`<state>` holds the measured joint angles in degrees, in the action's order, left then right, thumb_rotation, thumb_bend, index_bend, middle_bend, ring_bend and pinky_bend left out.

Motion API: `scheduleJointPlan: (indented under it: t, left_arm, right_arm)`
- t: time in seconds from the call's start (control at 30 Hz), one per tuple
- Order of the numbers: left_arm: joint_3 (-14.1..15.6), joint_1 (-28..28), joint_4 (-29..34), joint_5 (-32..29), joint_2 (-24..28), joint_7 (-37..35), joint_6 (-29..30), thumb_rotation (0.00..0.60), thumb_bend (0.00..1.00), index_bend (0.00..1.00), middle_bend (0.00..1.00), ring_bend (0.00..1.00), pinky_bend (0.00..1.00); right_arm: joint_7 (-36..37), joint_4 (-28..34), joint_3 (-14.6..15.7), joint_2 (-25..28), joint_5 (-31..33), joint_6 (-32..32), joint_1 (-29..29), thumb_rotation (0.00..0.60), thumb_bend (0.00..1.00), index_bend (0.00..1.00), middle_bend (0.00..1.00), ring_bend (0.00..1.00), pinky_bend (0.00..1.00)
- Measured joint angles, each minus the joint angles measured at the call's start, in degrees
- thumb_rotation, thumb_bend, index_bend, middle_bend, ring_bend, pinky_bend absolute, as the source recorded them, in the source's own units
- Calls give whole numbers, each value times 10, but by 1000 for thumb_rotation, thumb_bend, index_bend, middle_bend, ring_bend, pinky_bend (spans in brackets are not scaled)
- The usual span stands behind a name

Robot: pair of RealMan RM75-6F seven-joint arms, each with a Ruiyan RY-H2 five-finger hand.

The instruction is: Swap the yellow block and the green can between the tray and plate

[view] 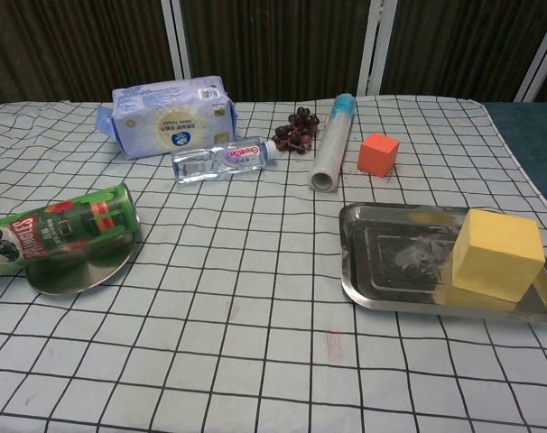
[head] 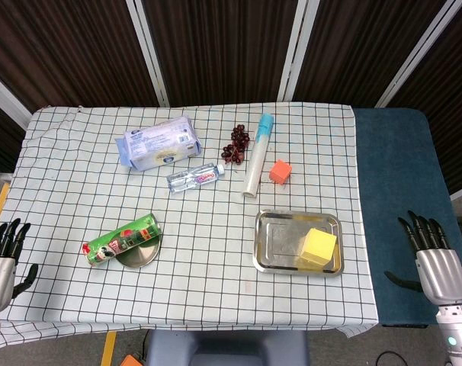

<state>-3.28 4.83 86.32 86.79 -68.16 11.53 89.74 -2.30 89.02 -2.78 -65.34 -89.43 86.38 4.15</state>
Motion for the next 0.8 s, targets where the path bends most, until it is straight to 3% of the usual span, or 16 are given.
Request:
scheduleJointPlan:
  t: [0.53,0.8]
  left_arm:
    - [6,4,1,4,2,-4,-16,600,377,55,47,0,141]
    - [8,2,7,15,3,2,-7,600,375,69,64,0,148]
  right_arm:
    - [15,-30,0,-19,-23,14,6,600,8,0,0,0,0]
    - [50,-12,9,-8,-56,-34,43,600,8,0,0,0,0]
